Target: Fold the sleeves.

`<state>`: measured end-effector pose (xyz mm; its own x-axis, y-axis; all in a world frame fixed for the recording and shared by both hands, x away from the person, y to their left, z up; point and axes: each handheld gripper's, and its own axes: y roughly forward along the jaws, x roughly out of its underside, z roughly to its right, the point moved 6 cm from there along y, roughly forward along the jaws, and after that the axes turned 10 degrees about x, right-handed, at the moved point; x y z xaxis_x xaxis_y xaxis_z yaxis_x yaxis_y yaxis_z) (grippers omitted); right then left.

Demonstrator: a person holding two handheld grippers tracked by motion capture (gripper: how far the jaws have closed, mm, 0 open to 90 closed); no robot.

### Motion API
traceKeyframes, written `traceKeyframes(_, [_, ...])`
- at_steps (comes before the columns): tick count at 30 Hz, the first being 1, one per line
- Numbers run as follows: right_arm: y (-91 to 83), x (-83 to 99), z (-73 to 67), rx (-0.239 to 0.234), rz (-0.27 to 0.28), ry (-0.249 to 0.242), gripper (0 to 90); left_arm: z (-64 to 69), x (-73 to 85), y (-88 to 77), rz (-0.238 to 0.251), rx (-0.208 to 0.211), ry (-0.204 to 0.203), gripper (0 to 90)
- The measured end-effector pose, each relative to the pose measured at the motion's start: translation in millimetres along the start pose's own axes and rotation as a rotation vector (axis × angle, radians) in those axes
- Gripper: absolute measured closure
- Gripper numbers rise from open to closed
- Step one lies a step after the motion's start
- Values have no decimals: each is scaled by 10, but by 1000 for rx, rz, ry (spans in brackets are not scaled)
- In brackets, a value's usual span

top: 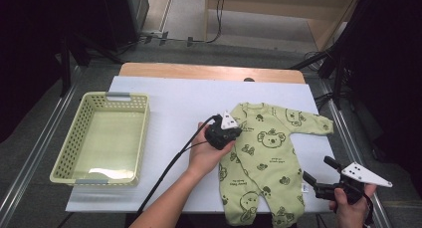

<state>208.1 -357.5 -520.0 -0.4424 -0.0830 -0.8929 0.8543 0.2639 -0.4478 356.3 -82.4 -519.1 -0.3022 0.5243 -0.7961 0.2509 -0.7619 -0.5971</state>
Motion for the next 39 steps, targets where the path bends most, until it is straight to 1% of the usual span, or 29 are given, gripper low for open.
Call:
traceKeyframes(1, [1, 0, 0, 0, 0, 0, 0, 21, 30, 42, -5, 3, 1, 892])
traceKeyframes(4, [0, 1, -1, 0, -1, 0, 0, 38, 99, 111, -20, 19, -17, 881])
traceKeyframes(5, [2, 1, -1, -1, 1, -1, 0, 43, 117, 123, -21, 32, -27, 861])
traceKeyframes(6, [1, 3, -3, 0, -2, 1, 0, 54, 126, 119, -18, 51, -31, 818])
traceKeyframes(7, [1, 3, -3, -1, -1, -2, 0, 68, 118, 98, 6, 51, -32, 749])
traceKeyframes(9, [0, 5, -3, -2, -1, -3, 0, 57, 95, 19, 43, 37, -28, 616])
traceKeyframes(10, [-2, 6, -1, -1, -2, -2, 0, 35, 83, -36, 68, 30, -35, 573])
traceKeyframes(11, [-3, 7, 3, 0, -2, -1, 0, -4, 76, -88, 89, 10, -42, 539])
traceKeyframes(12, [-4, 8, 6, 1, -2, 1, 0, -57, 82, -131, 98, -19, -60, 513])
traceKeyframes(13, [-5, 9, 9, 1, -2, 2, 0, -117, 98, -160, 97, -35, -84, 501])
traceKeyframes(14, [-5, 8, 13, 3, -2, 3, 0, -182, 129, -181, 89, -38, -117, 493])
traceKeyframes(15, [-6, 6, 15, 4, -2, 4, 0, -214, 153, -183, 71, -36, -134, 465])
traceKeyframes(16, [-6, 5, 15, 4, -1, 4, 0, -246, 197, -171, 41, -43, -153, 444])
traceKeyframes(17, [-6, 1, 13, 4, 2, 3, 0, -252, 219, -163, 34, -50, -156, 435])
traceKeyframes(20, [-3, -4, 6, 4, 3, -3, 0, -227, 299, -120, -10, -39, -160, 431])
traceKeyframes(21, [-1, -3, 4, 3, 2, -4, 0, -213, 331, -90, -31, -22, -170, 433])
traceKeyframes(22, [0, -1, -1, 3, -1, -2, 0, -204, 350, -67, -43, -14, -183, 439])
traceKeyframes(23, [1, -1, -2, 2, 0, -4, 0, -189, 373, -46, -57, 2, -192, 471])
traceKeyframes(24, [1, 0, -2, 3, 0, -5, 0, -174, 384, -34, -58, 3, -192, 512])
traceKeyframes(25, [-1, 0, -4, 2, -1, -4, 0, -155, 388, -32, -58, 15, -192, 570])
traceKeyframes(27, [-9, 2, -4, 7, -4, -4, 0, -108, 365, -52, -40, 27, -173, 710])
traceKeyframes(28, [-9, 3, 0, 7, -3, -7, 0, -79, 348, -67, -35, 39, -161, 775])
traceKeyframes(30, [-9, 8, 6, 8, -5, -4, 0, -3, 310, -88, -19, 51, -122, 816])
traceKeyframes(32, [-8, 9, 9, 8, -6, -4, 0, 55, 289, -92, -16, 55, -97, 822])
traceKeyframes(35, [-6, 8, 6, 8, -5, -3, 0, 173, 267, -95, -14, 88, -74, 820])
traceKeyframes(36, [-3, 6, 4, 7, -4, -4, 0, 232, 255, -99, -8, 111, -61, 811])
traceKeyframes(37, [1, 6, 0, 4, -3, -6, 0, 270, 246, -105, -8, 132, -56, 785])
traceKeyframes(38, [2, 5, -3, 4, -3, -5, 0, 329, 225, -116, -4, 167, -47, 731])
traceKeyframes(39, [3, 5, -6, 4, -3, -5, 0, 358, 210, -132, 0, 181, -42, 651])
